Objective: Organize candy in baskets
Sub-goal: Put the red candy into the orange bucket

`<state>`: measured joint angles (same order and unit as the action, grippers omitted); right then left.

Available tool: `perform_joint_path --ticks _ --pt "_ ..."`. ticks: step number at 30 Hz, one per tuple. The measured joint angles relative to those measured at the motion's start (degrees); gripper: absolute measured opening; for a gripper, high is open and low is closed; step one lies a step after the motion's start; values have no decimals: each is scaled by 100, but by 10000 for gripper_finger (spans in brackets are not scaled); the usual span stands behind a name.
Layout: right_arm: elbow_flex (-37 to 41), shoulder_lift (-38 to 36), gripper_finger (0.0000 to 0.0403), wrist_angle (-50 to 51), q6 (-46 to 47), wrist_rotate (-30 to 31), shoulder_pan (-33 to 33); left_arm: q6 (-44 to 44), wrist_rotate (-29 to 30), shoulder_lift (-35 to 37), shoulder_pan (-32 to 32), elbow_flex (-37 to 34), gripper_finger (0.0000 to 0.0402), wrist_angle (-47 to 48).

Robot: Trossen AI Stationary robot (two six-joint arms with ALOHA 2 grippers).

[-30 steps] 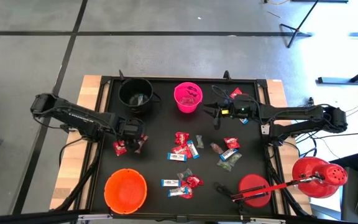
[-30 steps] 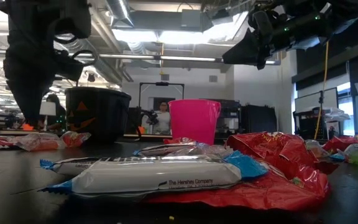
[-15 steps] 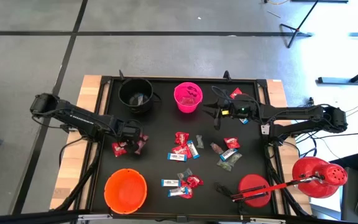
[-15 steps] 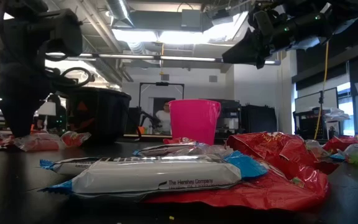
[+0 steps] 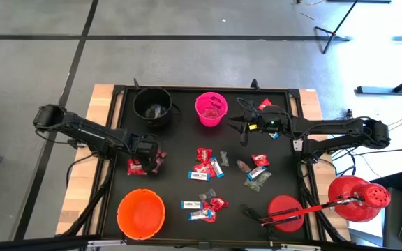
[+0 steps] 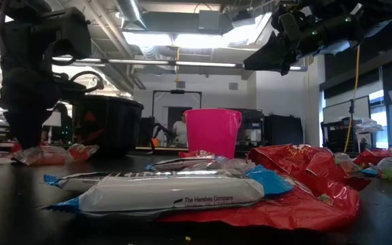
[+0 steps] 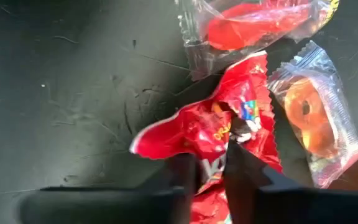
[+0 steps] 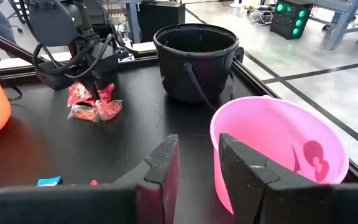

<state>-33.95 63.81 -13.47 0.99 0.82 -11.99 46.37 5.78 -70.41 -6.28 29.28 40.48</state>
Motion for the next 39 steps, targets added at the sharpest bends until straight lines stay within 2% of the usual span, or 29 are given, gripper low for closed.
perform_joint_path --ticks 2,9,15,19,24,28,34,39 --pt "0 0 111 0 -1 0 0 -6 40 -12 2 82 11 42" --pt "0 2 111 -24 8 0 0 -350 467 -20 0 843 3 700" --pt "-2 2 111 -22 79 0 0 -561 640 -16 -57 1952 2 1719" --pt "-2 2 111 -16 165 0 0 -566 629 -14 -344 2739 1 2253" --pt "-2 2 111 -2 205 0 0 -614 320 -14 -1104 3551 0 2301" --pt "-2 2 111 -2 300 0 0 -150 299 -11 -1889 4028 0 2298" --pt "-2 2 111 -4 440 0 0 1315 550 -13 -3190 4312 0 2201" --pt "-4 2 111 -5 518 0 0 2491 713 -371 -4115 4312 0 2056"
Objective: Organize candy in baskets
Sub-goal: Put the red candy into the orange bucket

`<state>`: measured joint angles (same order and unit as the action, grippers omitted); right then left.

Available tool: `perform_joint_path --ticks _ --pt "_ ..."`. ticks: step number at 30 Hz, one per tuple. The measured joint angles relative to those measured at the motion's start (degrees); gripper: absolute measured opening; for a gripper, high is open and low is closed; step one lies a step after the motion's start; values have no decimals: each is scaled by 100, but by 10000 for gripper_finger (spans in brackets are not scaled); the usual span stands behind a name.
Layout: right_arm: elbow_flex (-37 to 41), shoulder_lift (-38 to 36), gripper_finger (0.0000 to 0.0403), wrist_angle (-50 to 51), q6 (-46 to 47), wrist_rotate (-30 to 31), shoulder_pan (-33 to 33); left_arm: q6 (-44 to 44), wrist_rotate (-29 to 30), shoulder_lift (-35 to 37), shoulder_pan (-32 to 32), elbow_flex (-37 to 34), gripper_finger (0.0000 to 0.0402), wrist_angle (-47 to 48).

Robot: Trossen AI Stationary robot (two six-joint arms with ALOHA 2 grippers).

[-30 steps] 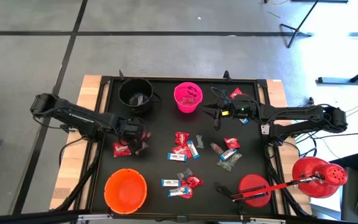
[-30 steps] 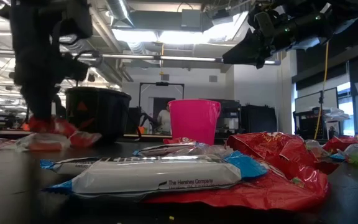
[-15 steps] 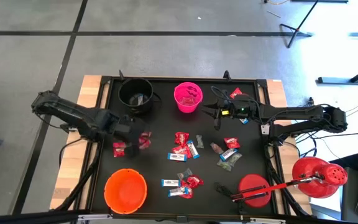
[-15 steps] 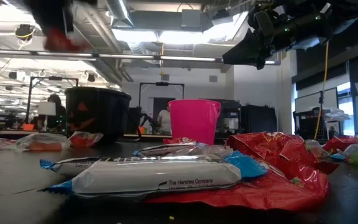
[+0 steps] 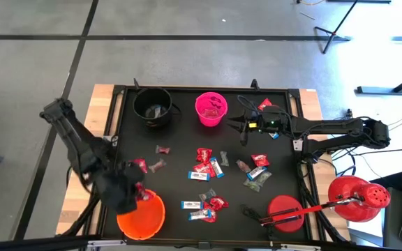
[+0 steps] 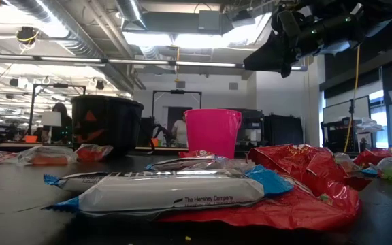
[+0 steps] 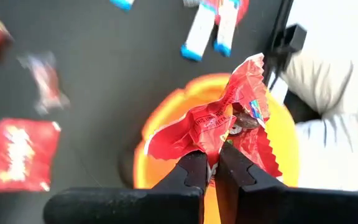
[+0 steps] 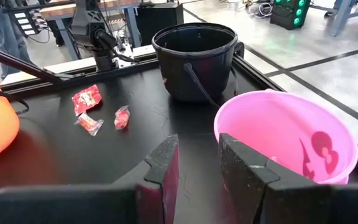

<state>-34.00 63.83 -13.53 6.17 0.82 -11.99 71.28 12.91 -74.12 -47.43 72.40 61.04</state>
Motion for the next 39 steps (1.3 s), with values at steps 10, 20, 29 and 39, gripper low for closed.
perform_joint_path --ticks 10,20,29,39 --pt "0 0 111 -3 290 7 0 664 -37 -958 -565 0 5 -382" --pt "0 0 111 -8 293 4 0 666 278 -1055 -565 0 50 -522" --pt "0 0 111 -8 295 2 0 944 98 -1034 -534 -2 102 -536" --pt "0 7 111 1 257 2 0 552 522 -301 -41 -2 128 -199"
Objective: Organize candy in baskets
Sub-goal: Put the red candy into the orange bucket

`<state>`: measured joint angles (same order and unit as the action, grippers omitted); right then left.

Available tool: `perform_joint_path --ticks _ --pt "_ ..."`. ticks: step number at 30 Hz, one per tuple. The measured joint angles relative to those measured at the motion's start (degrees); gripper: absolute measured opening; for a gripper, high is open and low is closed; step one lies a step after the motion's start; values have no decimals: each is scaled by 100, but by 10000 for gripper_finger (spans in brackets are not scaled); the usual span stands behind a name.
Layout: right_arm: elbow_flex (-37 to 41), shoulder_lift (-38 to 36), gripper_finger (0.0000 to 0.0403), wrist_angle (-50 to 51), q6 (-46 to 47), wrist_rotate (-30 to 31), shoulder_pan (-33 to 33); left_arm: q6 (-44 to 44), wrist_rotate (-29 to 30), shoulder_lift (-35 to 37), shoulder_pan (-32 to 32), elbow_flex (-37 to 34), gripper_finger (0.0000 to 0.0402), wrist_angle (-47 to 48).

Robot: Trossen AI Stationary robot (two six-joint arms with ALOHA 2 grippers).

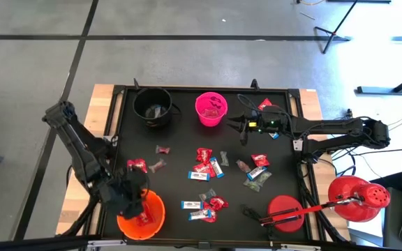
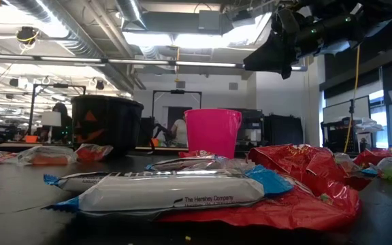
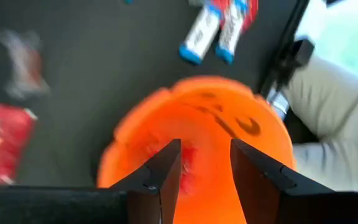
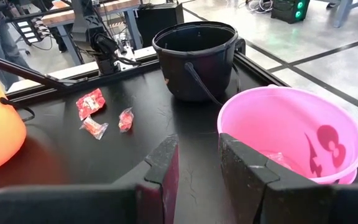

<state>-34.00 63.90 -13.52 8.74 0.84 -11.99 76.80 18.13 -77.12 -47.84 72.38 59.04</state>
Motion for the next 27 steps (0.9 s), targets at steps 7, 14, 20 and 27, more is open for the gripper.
perform_joint_path --ticks 7,14,20,27 --pt "0 90 111 -76 -276 0 0 -389 226 427 740 0 128 1771" --pt "0 90 111 -255 -672 0 0 -829 -24 457 1558 -101 136 2855" --pt "0 90 111 -238 -869 0 2 -1478 -625 488 2145 -777 152 2229" --pt "0 90 111 0 -1021 0 0 -1745 -1325 631 2711 -1928 178 1267"
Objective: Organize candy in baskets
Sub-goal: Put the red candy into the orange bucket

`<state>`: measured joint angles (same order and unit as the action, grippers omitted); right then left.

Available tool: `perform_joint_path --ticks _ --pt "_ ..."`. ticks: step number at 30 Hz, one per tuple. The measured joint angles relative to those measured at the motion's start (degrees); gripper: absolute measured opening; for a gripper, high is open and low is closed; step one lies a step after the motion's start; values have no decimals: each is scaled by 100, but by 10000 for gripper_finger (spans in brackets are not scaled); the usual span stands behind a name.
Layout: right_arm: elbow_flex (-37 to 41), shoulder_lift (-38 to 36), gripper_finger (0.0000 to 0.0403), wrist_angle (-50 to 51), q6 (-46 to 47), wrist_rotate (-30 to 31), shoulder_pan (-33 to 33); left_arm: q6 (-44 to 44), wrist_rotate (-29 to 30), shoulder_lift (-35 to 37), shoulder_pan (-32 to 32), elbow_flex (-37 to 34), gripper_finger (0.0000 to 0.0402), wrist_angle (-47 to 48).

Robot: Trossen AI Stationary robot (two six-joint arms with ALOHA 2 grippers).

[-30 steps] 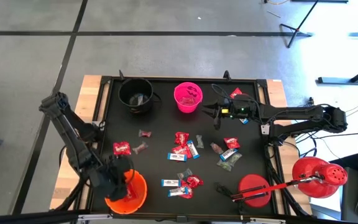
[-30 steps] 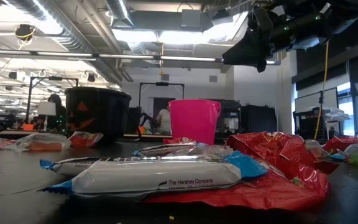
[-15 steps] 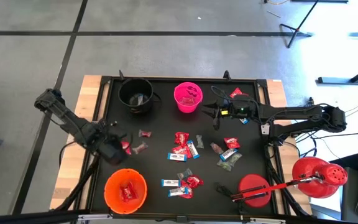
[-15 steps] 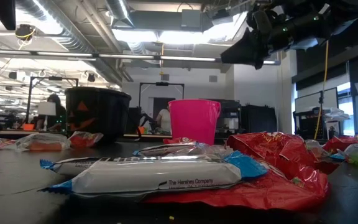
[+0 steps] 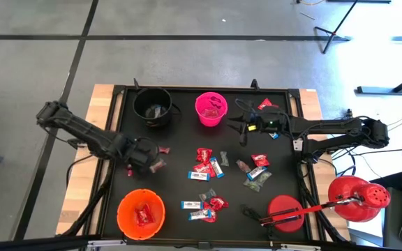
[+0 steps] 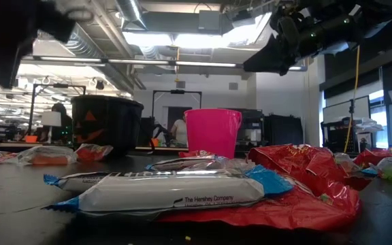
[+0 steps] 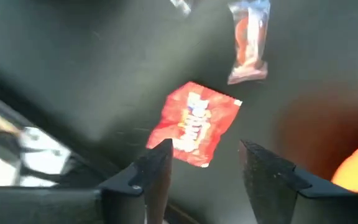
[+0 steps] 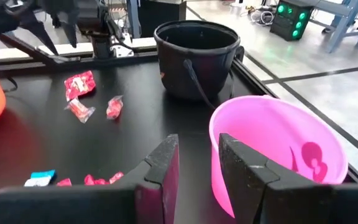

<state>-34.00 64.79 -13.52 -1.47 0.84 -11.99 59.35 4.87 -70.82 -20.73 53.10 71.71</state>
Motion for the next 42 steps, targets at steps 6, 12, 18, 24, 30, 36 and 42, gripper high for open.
perform_joint_path --ticks 6,12,18,24,30,36,42 --pt "0 0 111 46 21 0 0 -207 -650 67 393 -1266 206 -1264" --pt "0 0 111 46 111 0 0 11 -687 68 558 -2233 221 -2196" --pt "0 0 111 46 118 -2 0 176 -644 97 562 -2535 217 -2409" --pt "0 0 111 46 118 0 0 -103 -455 74 553 -2466 151 -2685" --pt "0 0 111 71 118 0 0 -149 -494 53 562 -1902 29 -2248" --pt "0 0 111 88 125 0 0 -151 165 67 542 -480 21 -92" --pt "0 0 111 85 137 0 0 -164 1025 71 291 1328 9 940"
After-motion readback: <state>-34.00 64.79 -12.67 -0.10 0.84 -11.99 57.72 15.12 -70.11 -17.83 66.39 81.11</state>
